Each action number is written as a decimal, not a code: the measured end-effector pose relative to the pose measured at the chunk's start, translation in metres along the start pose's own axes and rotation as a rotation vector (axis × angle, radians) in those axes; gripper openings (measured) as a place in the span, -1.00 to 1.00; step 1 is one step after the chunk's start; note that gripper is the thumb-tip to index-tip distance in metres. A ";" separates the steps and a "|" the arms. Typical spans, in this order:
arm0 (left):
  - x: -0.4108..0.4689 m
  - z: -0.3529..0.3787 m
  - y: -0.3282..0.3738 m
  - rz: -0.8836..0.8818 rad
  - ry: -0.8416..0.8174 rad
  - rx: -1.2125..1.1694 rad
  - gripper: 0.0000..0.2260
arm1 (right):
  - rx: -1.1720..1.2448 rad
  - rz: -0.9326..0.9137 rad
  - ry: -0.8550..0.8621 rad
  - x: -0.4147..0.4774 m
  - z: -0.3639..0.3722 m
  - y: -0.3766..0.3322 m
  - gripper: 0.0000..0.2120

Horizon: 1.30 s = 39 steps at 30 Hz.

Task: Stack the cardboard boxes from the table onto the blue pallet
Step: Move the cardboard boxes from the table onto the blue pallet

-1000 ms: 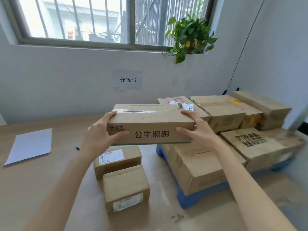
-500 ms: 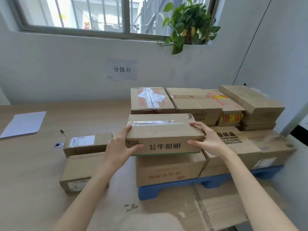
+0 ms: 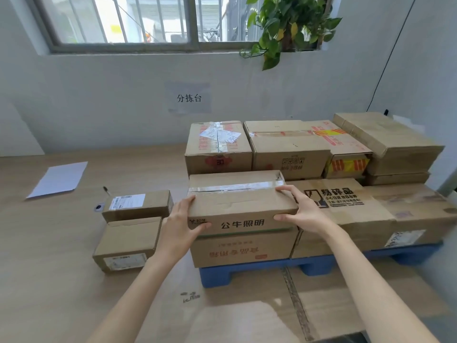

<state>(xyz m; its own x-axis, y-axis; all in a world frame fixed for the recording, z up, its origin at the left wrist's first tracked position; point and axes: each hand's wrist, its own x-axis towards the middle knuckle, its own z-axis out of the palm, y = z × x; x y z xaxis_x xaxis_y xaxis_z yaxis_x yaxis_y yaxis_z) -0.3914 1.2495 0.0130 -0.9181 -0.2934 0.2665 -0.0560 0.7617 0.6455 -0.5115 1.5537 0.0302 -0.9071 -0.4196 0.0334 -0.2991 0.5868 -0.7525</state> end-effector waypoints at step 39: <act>0.031 -0.108 -0.088 -0.111 0.115 0.051 -0.53 | -0.165 -0.321 0.192 0.058 0.104 -0.182 -0.54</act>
<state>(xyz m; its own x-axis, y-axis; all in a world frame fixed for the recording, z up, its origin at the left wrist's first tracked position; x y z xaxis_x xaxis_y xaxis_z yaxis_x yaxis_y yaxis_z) -0.3730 1.1109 0.0414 -0.8544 -0.4391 0.2778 -0.1770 0.7487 0.6388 -0.4792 1.3504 0.1007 -0.7939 -0.4721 0.3832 -0.6055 0.5566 -0.5687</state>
